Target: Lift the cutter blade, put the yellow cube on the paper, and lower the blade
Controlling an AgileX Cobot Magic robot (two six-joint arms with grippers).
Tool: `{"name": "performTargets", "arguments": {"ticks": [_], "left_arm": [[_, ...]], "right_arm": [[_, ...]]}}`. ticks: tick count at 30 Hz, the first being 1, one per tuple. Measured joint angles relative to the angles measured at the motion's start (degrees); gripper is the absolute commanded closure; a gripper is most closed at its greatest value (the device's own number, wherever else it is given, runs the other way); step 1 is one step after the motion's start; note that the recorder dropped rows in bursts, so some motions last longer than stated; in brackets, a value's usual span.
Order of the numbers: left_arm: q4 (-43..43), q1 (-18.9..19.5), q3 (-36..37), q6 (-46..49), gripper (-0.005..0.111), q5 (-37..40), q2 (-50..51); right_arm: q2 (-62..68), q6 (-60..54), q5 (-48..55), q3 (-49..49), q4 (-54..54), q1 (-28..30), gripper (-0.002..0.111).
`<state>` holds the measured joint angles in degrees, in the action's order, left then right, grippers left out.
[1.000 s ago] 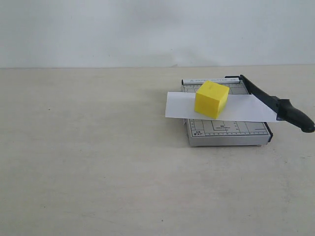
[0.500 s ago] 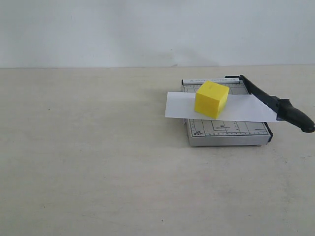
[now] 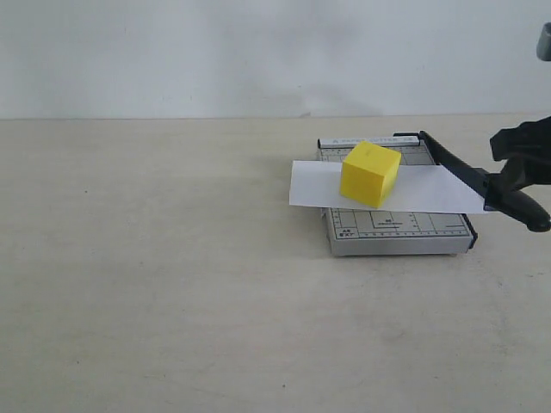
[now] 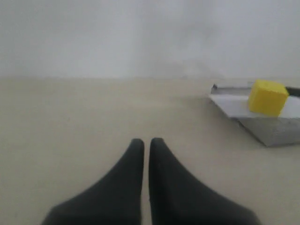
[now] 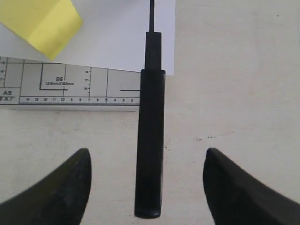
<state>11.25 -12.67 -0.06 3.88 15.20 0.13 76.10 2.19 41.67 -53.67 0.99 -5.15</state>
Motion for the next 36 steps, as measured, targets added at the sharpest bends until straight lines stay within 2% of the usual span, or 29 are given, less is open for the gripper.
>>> {"name": "performTargets", "arguments": {"ticks": [1,4,13,15,21,29,36], "left_arm": [[-3.47,0.00,0.09,-5.64,0.102,2.09,0.00],[-7.85,0.00,0.21,-13.54,0.102,4.56,0.00],[-9.54,0.00,0.21,-16.68,0.102,4.94,0.00],[-9.54,0.00,0.21,-16.67,0.102,4.94,0.00],[-9.54,0.00,0.21,-16.67,0.102,4.94,0.00],[-9.68,0.00,0.21,-16.67,0.102,4.94,0.00],[-9.68,0.00,0.21,-16.67,0.102,4.94,0.00]], "right_arm": [[0.62,0.00,0.11,-0.39,-0.36,0.00,0.043],[2.37,0.00,0.23,-0.80,-0.99,0.00,0.043],[7.73,-0.60,0.23,-0.94,-0.99,0.00,0.046],[8.35,-0.71,0.23,-0.94,-0.99,0.00,0.058],[8.73,-1.08,0.23,-0.94,-0.99,0.00,0.108],[8.73,-3.52,0.02,-0.94,3.08,0.24,0.107],[8.07,-4.62,-6.40,4.46,4.43,0.46,0.107]]}}
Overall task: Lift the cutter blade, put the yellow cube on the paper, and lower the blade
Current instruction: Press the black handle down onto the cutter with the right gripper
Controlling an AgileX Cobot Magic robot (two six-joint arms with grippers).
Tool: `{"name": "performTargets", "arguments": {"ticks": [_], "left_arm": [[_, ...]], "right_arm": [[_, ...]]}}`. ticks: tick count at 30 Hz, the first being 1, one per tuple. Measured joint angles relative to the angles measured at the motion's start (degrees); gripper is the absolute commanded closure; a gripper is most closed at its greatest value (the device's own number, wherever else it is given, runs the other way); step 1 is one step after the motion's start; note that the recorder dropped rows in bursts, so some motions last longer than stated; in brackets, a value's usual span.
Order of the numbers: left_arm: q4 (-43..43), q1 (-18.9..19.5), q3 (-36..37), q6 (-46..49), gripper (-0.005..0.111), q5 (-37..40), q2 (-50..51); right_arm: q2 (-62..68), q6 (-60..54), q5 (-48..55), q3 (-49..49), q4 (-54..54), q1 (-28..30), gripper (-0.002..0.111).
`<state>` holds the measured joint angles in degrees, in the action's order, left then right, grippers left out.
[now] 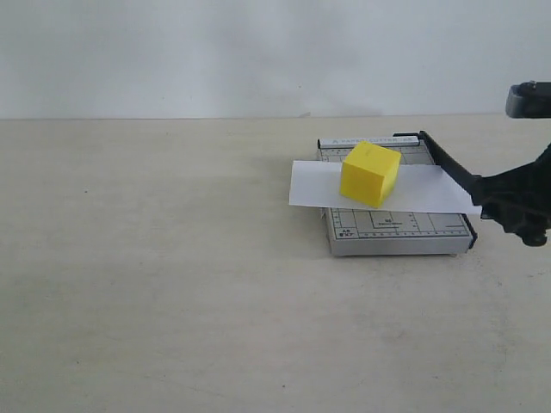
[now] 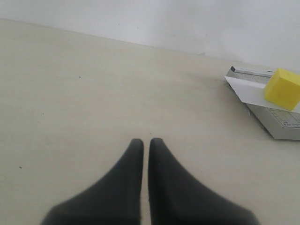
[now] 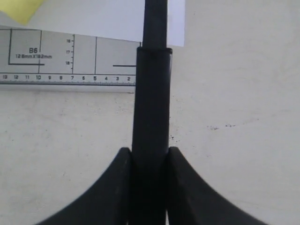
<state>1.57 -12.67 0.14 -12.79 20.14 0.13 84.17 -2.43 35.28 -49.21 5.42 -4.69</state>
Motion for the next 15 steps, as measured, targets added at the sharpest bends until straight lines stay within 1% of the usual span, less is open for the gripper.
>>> {"name": "performTargets", "arguments": {"ticks": [7,15], "left_arm": [[0.00,0.00,0.00,0.00,0.102,0.00,0.00],[0.00,0.52,0.00,0.00,0.102,0.08,0.00]], "right_arm": [[-0.35,-0.46,-8.82,7.38,1.10,0.00,0.107],[-0.43,-0.81,-15.63,12.23,1.56,-0.11,0.107]]}}
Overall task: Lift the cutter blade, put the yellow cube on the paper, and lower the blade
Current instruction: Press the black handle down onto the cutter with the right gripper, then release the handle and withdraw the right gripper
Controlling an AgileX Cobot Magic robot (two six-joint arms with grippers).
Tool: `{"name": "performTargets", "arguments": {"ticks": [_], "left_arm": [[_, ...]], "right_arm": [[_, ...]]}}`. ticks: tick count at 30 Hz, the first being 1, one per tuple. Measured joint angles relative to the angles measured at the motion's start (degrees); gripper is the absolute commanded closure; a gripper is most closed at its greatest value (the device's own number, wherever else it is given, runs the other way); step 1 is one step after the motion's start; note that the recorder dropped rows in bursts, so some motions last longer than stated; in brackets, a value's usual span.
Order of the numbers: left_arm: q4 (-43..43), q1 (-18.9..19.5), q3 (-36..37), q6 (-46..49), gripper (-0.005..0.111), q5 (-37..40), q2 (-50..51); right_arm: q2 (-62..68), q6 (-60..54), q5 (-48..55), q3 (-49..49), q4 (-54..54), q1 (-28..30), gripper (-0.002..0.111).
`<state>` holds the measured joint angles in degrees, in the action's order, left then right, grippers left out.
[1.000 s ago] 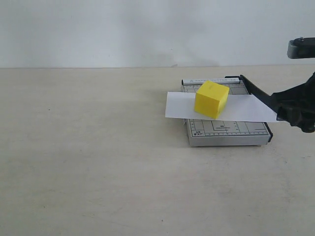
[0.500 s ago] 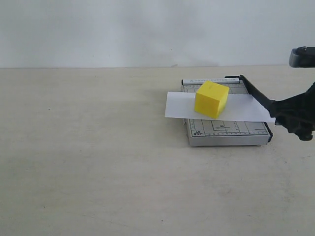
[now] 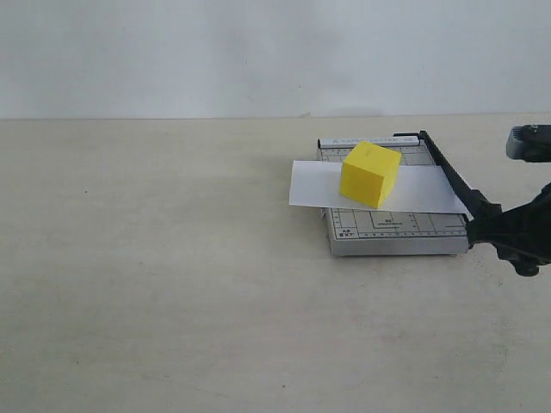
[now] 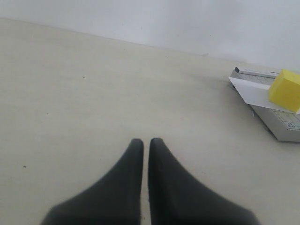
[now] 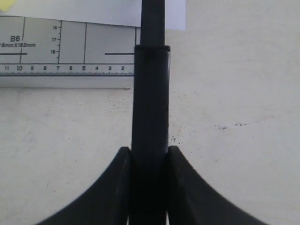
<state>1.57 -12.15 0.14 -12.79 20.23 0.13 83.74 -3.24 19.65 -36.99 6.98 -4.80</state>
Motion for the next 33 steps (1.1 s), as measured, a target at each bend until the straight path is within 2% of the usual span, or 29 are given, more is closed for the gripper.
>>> {"name": "performTargets", "arguments": {"ticks": [14,22,25,27,29,30,33], "left_arm": [[-0.11,0.44,0.00,0.00,0.102,0.13,-0.02],[-0.11,-0.26,0.00,0.00,0.102,0.35,-0.02],[-0.11,-0.26,0.00,0.00,0.102,0.35,-0.02],[-0.11,-0.26,0.00,0.00,0.102,0.35,-0.02],[-0.11,0.54,0.00,0.00,0.102,0.35,-0.02],[-0.11,1.41,0.00,0.00,0.102,0.35,-0.02],[-0.11,4.46,0.00,0.00,0.102,0.35,-0.02]], "right_arm": [[2.82,-0.58,-15.46,8.65,0.72,-0.33,0.107],[3.88,-0.58,-16.71,8.90,0.62,-0.33,0.106],[3.36,-0.58,-16.71,8.94,0.62,-0.33,0.089],[2.87,-0.45,-16.71,9.03,0.62,-0.33,0.068],[2.44,0.35,-14.18,9.72,0.97,-0.33,0.053],[2.15,0.60,-11.27,10.61,1.12,-0.33,0.048],[0.59,0.87,-8.02,11.33,1.20,-0.33,0.048]]}}
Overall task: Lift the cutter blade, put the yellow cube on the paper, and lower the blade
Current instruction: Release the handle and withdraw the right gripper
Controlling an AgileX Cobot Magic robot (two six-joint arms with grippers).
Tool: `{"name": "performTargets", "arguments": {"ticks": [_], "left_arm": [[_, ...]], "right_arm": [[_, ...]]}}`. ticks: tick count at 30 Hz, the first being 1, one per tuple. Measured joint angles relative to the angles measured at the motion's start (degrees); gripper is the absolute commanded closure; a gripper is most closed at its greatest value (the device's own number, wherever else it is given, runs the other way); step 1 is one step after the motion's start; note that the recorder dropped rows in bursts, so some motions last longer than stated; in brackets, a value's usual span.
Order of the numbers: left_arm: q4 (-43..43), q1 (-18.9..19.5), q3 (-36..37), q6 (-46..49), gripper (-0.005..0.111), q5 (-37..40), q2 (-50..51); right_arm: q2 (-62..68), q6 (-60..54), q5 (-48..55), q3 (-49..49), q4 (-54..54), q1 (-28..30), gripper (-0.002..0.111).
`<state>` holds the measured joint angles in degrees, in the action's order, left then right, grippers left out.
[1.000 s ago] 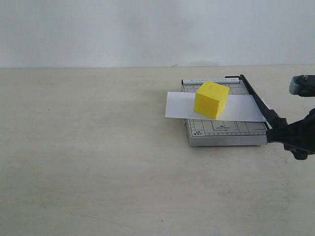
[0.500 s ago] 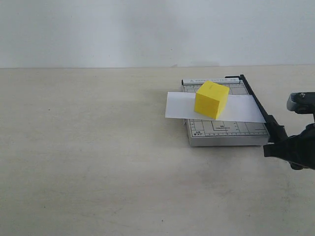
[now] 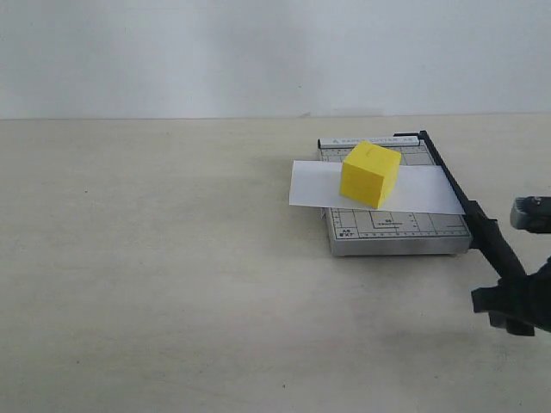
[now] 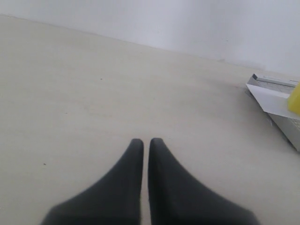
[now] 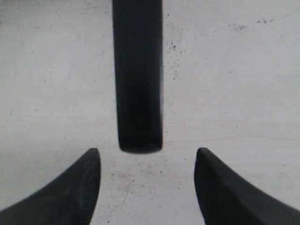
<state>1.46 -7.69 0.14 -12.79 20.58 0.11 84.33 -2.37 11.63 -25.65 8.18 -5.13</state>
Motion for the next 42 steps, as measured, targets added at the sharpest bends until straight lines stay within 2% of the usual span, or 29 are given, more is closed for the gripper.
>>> {"name": "performTargets", "arguments": {"ticks": [3,8,10,14,15,16,17,23,27,32,42], "left_arm": [[0.00,2.23,0.00,0.00,0.102,0.00,0.00],[0.00,2.93,0.00,0.00,0.102,0.00,0.00],[0.00,2.93,0.00,0.00,0.102,0.00,0.00],[0.00,2.93,0.00,0.00,0.102,0.00,0.00],[0.00,2.93,0.00,0.00,0.102,0.00,0.00],[0.00,2.93,0.00,0.00,0.102,0.00,0.00],[0.00,2.93,0.00,0.00,0.102,0.00,0.00],[0.00,2.93,0.00,0.00,0.102,0.00,0.00],[0.00,2.93,0.00,0.00,0.102,0.00,0.00],[0.00,2.93,0.00,0.00,0.102,0.00,0.00],[0.00,2.93,0.00,0.00,0.102,0.00,0.00]], "right_arm": [[-2.70,0.00,0.00,-0.56,0.00,0.00,0.048],[-8.47,0.00,0.01,-3.94,0.00,0.00,0.048],[-12.45,0.00,-0.21,-6.31,0.00,0.00,0.053],[-22.38,-0.75,-2.53,-7.53,0.00,0.00,0.082],[-24.45,-1.05,-3.24,-7.08,0.00,0.00,0.093],[-29.08,-1.33,-5.27,-5.52,0.00,0.00,0.104],[-33.76,-1.44,-7.63,-2.76,0.00,0.00,0.109],[-57.50,3.17,-11.63,12.32,0.16,0.00,0.108],[-64.97,4.90,-11.63,15.98,0.28,0.00,0.108],[-69.53,8.78,-12.11,16.56,1.08,0.00,0.108],[-70.33,9.52,-12.35,16.62,1.31,0.00,0.108]]}}
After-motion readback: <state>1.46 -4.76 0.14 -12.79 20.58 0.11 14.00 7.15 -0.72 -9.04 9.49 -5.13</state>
